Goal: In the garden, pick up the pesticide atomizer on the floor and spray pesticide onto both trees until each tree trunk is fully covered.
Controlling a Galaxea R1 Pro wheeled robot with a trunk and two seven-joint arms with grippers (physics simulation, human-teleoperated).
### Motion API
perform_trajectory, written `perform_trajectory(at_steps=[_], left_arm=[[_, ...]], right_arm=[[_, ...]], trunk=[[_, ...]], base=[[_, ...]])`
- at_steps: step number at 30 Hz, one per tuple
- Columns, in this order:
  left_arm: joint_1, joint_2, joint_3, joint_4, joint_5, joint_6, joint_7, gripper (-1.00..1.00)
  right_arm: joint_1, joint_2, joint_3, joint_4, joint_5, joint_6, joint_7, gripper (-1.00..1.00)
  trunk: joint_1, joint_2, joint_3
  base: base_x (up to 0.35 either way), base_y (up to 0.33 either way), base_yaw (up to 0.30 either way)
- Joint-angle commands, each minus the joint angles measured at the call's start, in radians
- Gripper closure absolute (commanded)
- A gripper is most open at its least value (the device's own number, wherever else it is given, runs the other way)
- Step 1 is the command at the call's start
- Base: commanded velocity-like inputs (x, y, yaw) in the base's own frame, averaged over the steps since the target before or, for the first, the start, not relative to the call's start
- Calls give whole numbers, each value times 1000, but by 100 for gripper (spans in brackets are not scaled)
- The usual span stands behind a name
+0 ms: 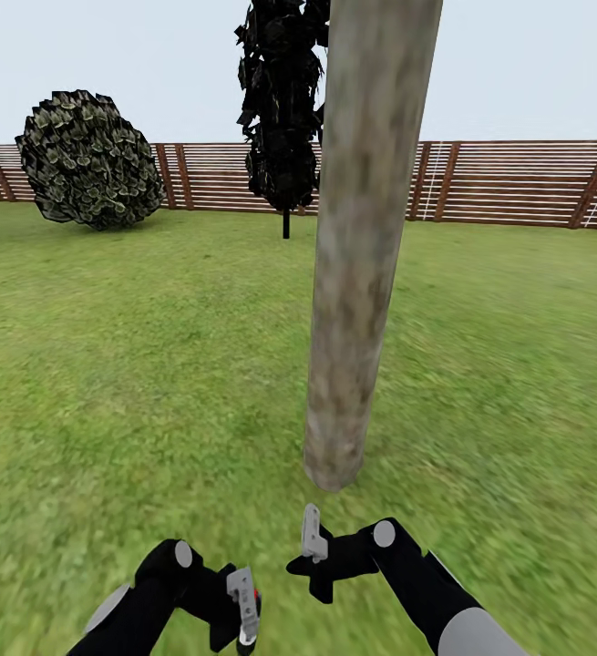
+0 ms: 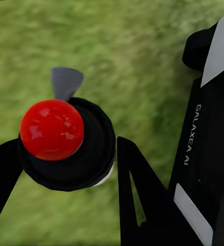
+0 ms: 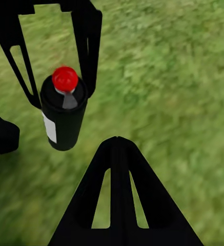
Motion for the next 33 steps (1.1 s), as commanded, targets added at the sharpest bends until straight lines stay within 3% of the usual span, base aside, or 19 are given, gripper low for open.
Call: perform_trajectory(at_steps=[1,9,18,23,33], left_arm=[[-1,-1,0,0,-2,1,0,100],[-1,-6,0,-3,-5,2,30,100],[-1,-34,0,-6,-6,2,73,100],[-1,-51,-1,-8,-18,0,128,100],[-1,-58,-1,0,-20,0,131,100]], right_arm=[[0,0,0,0,0,0,0,100],[0,0,0,1,0,0,1,100],[0,0,0,0,0,0,1,100],[0,0,1,0,0,0,0,100],[0,0,0,0,0,0,0,100]], trunk=[[0,0,0],[0,0,0],[0,0,0],[0,0,0],[0,0,0]], base=[[0,0,0],[0,0,0],[0,0,0],[0,0,0],[0,0,0]])
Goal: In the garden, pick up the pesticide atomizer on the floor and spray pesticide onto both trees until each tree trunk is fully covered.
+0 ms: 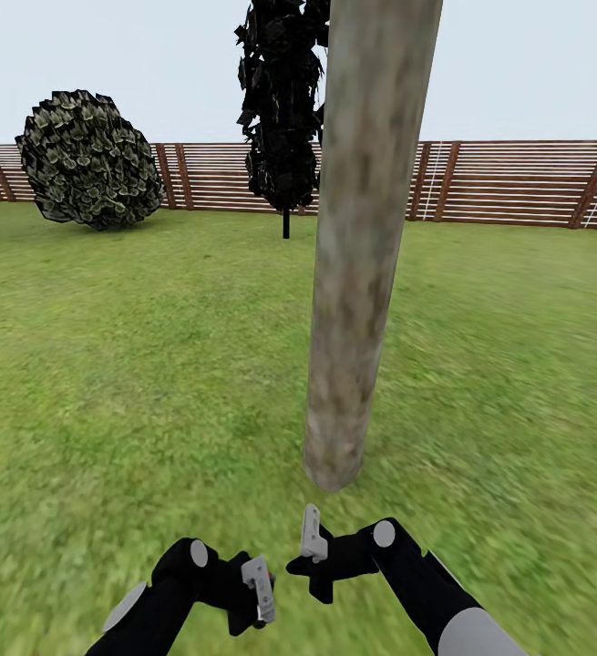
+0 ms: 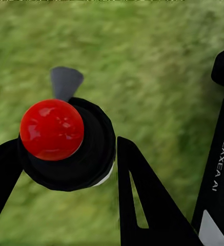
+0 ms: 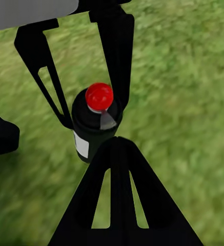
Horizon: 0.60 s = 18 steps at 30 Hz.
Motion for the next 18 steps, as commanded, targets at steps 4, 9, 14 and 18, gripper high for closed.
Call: perform_trajectory(at_steps=[4,9,14,18], left_arm=[[0,-5,0,0,2,0,0,100],[0,-23,-1,0,1,0,2,100],[0,-29,-1,0,1,0,2,100],[0,-30,-1,0,0,0,2,100]], right_arm=[[0,0,0,1,0,0,0,100],[0,0,0,1,0,0,-1,100],[0,0,0,1,0,0,0,100],[0,0,0,0,0,0,0,100]], trunk=[[0,0,0],[0,0,0],[0,0,0],[0,0,0]], base=[[0,0,0],[0,0,0],[0,0,0],[0,0,0]])
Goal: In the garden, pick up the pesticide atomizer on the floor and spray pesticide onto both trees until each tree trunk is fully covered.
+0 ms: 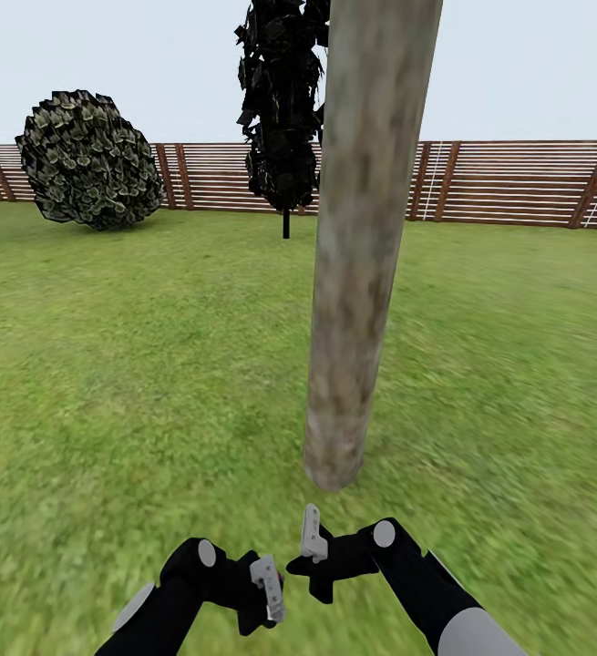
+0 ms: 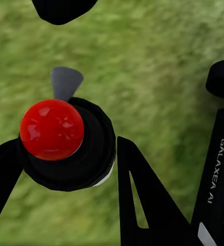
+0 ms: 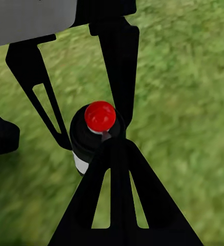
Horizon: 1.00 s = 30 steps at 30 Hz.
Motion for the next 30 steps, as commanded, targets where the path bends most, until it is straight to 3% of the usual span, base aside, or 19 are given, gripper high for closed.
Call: perform_trajectory(at_steps=[1,30], left_arm=[[0,0,0,0,1,0,0,100],[0,-20,0,0,10,-3,-1,100]], right_arm=[[0,0,0,0,0,0,0,100],[0,2,1,-1,0,0,0,100]], trunk=[[0,0,0],[0,0,0]], base=[[0,0,0],[0,0,0]])
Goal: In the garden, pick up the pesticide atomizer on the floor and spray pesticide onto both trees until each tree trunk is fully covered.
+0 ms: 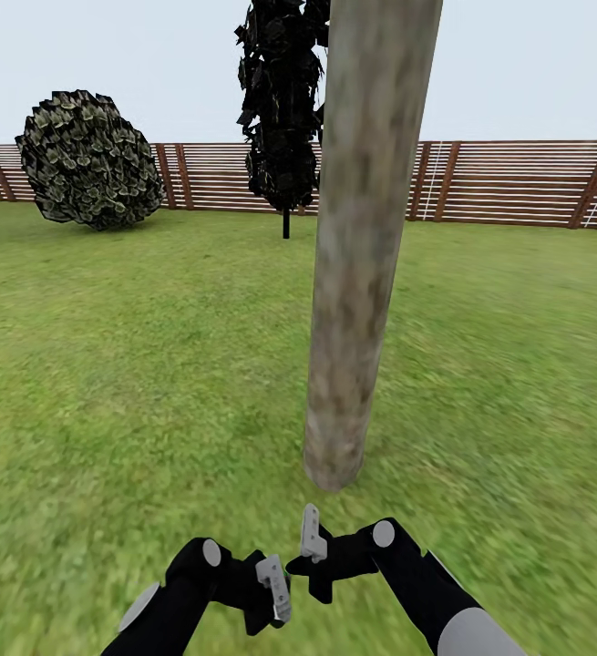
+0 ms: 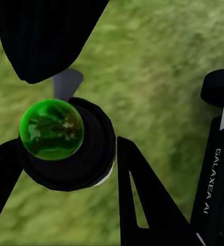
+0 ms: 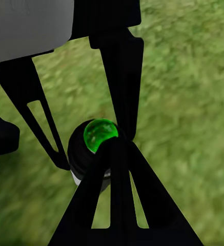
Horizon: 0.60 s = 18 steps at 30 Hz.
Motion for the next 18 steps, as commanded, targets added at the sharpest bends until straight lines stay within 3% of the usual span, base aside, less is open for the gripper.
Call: perform_trajectory(at_steps=[1,10,11,12,16,18], left_arm=[[0,0,0,0,1,0,0,100],[0,23,4,17,-12,0,0,100],[1,36,4,18,-22,0,0,100],[1,67,7,22,-44,1,1,100],[1,95,21,57,-53,2,14,100],[2,111,60,74,-53,1,33,100]], right_arm=[[0,0,0,0,0,0,0,100],[0,0,0,-4,0,0,1,100],[0,0,0,-4,0,0,1,100],[0,0,-1,-5,0,0,1,100],[0,0,-1,-3,0,0,1,100],[0,-1,-1,-2,0,-1,1,100]], trunk=[[0,0,0],[0,0,0],[0,0,0],[0,0,0],[0,0,0],[0,0,0]], base=[[0,0,0],[0,0,0],[0,0,0],[0,0,0],[0,0,0],[0,0,0]])
